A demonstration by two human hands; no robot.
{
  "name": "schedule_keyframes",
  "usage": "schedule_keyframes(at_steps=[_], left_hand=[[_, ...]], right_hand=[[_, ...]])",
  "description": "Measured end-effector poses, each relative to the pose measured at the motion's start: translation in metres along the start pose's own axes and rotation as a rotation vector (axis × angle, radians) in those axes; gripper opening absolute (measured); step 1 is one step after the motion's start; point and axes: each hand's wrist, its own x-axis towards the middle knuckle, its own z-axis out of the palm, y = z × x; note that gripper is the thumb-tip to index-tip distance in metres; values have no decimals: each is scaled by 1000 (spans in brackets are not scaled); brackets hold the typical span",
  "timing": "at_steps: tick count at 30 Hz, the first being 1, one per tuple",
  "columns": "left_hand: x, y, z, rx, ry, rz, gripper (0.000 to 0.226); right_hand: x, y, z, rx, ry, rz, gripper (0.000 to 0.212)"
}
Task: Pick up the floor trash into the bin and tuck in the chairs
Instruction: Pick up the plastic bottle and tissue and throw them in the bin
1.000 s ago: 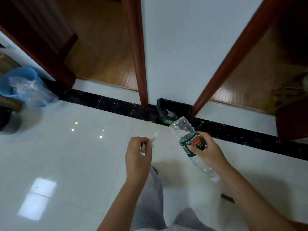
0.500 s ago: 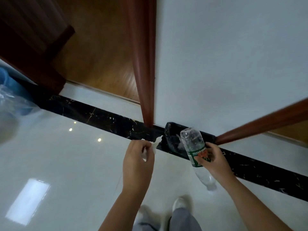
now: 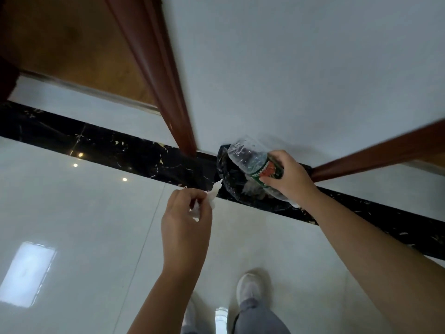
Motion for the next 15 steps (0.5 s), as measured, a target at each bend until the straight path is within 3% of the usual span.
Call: schedule_keyframes(at_steps=[7,15], left_hand=[[9,-18,31,21,-33,13,13],[21,-12,88,3,-103,69,14]], right_hand=[[12,37,10,-98,-63,23,67],[-22,56,-2,-40,128,69,48]])
